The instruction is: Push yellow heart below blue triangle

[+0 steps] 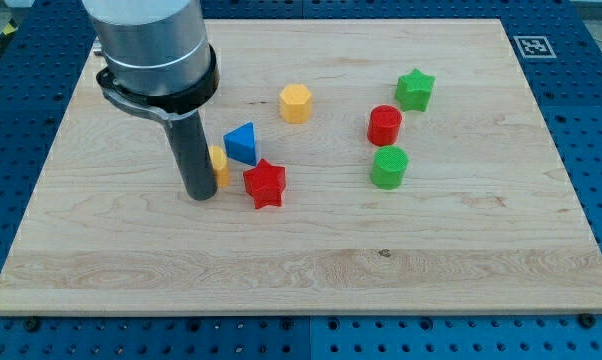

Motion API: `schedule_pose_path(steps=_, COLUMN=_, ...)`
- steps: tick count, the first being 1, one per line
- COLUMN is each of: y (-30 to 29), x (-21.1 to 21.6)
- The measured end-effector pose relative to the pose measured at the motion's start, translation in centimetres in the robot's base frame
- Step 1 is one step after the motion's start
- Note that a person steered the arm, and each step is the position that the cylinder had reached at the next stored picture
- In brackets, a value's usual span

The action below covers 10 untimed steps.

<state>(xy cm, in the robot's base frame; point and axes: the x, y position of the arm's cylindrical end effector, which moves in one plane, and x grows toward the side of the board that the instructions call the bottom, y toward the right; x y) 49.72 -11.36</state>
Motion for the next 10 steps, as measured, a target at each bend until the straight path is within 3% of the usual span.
schedule_pose_path(steps=6, y=-2.6, x=-1.2)
schedule_pose_path(steps=10, y=-0.7, x=-2.6)
